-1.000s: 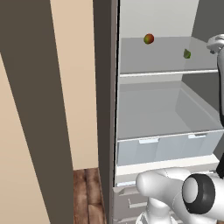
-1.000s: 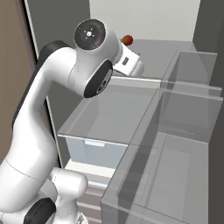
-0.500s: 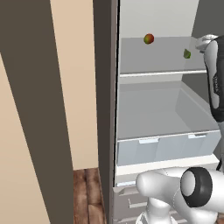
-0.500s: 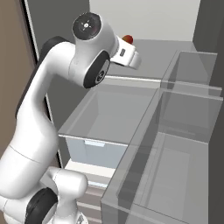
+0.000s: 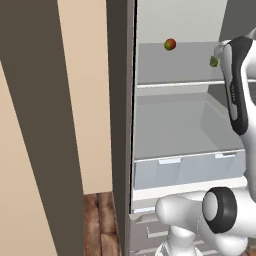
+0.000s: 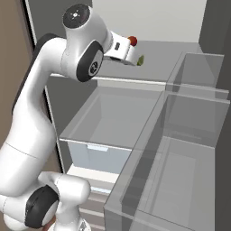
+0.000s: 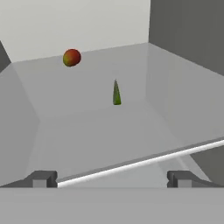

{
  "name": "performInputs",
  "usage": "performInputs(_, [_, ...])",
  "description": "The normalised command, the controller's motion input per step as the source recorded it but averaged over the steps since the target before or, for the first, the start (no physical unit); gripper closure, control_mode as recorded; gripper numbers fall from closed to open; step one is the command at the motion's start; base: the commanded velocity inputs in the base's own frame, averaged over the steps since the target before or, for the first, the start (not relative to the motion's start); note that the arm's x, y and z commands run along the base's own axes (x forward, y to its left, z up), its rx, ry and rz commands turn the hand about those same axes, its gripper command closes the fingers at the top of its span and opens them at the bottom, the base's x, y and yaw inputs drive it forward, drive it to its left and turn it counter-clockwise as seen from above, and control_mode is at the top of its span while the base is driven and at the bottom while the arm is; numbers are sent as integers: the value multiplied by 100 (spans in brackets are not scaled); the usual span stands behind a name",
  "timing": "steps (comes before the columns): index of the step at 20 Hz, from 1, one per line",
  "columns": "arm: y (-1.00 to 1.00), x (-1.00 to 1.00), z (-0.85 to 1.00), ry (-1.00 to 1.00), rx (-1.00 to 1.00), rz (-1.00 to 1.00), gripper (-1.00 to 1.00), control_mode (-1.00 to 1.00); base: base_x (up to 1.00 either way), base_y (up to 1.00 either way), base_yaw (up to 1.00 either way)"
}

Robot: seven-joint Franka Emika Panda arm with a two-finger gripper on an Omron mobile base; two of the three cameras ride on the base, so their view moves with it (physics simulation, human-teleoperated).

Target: Take the lemon wedge from the fridge and place it on the plate with fish on the dining counter.

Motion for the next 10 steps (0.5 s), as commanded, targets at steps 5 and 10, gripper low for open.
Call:
performInputs(5, [0, 24, -4, 1, 0, 0, -100, -100, 0, 0, 0])
performInputs(10, [0, 53, -1, 2, 0, 0, -100, -100, 0, 0, 0])
